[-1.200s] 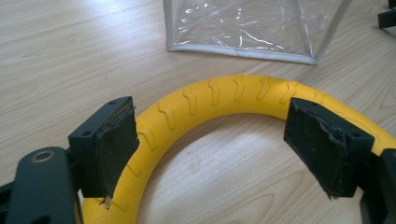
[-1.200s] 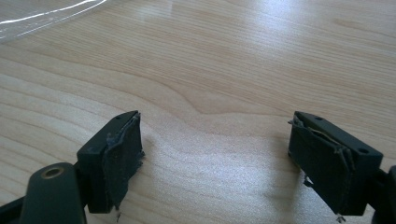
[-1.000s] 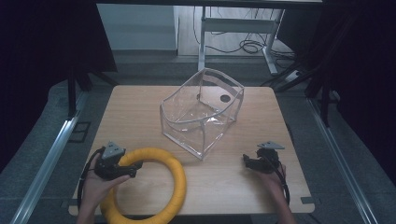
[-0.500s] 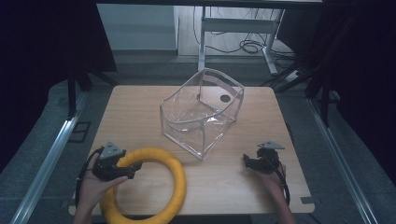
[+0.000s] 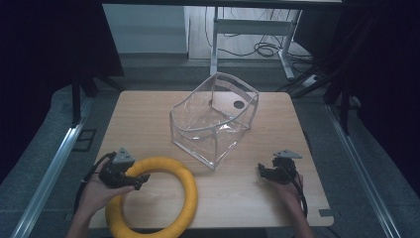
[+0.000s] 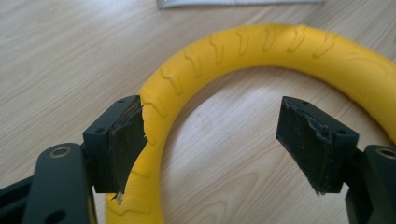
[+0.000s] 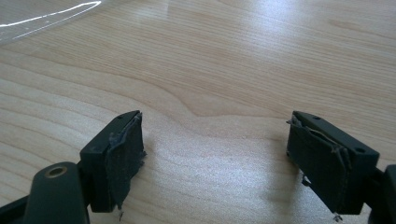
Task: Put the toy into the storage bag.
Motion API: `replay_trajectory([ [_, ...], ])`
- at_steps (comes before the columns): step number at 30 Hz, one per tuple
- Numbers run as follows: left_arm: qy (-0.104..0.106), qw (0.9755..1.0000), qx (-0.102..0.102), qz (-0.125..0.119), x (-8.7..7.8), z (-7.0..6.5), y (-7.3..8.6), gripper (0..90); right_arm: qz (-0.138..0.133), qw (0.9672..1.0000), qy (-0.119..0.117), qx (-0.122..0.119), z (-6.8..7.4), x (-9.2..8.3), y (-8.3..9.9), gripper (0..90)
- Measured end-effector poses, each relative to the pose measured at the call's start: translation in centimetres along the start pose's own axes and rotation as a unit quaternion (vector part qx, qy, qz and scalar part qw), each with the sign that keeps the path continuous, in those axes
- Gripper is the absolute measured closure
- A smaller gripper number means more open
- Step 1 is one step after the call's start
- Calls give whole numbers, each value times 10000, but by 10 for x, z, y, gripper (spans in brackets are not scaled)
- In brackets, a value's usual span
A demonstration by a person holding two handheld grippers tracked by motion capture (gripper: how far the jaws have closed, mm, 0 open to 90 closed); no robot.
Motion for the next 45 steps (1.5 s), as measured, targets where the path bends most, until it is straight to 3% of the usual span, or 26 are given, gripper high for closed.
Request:
replay_trajectory([
  [2,-25,9997,51,217,6,6,3,235,-1,10000,0,-1,0,0,0,188],
  [5,-54,9993,119,350,10,8,6,235,0,10000,-1,-3,0,0,0,188],
  [7,-145,9981,275,525,16,11,9,236,0,10000,0,-4,0,0,0,189],
  [13,-164,9967,380,696,24,17,9,241,-5,10000,5,1,0,0,0,192],
  [16,-126,9971,331,669,24,16,9,242,-5,10000,6,1,0,0,0,193],
  [19,139,9979,312,557,13,2,10,243,-8,10000,7,3,0,0,0,194],
  [20,139,9979,312,557,13,2,10,242,-8,10000,7,3,0,0,0,194],
  [22,529,9966,461,440,-2,-21,10,241,-10,10000,8,7,0,0,0,195],
  [23,529,9966,461,440,-2,-21,10,240,-11,10000,9,7,0,0,0,196],
  [24,766,9945,608,385,-13,-38,11,241,-12,10000,11,8,0,0,0,197],
  [26,866,9937,618,363,-16,-44,12,241,-18,10000,18,7,0,0,0,198],
  [28,1077,9900,830,377,-24,-63,16,240,-18,10000,23,11,0,0,0,199],
  [30,1089,9891,914,393,-27,-67,17,240,-19,10000,25,8,0,0,0,199],
  [31,1191,9866,1043,399,-31,-78,20,240,-19,10000,27,10,0,0,0,200],
  [33,1248,9853,1091,401,-33,-82,21,240,-18,10000,26,9,0,0,0,200],
  [38,1445,9781,1395,552,-41,-106,34,258,-18,10000,32,6,0,0,0,202],
  [40,1547,9731,1567,678,-43,-117,43,259,-18,10000,33,7,0,0,0,202],
  [41,1605,9692,1704,770,-44,-123,48,260,-18,10000,36,6,0,0,0,202],
  [42,1640,9672,1750,832,-44,-128,52,262,-16,10000,33,17,0,-1,0,202],
  [45,1571,9583,2105,1127,-41,-139,68,274,-15,10000,35,19,0,-1,0,202],
])
Point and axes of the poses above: each handheld gripper's, and its own axes: x roughly forward along the jaws, y roughly out of its underside, z roughly to its left, the point moved 8 cm from there along x, roughly forward along the jaws, and after that the axes turned 12 degrees about -y, right-handed, at the moved point
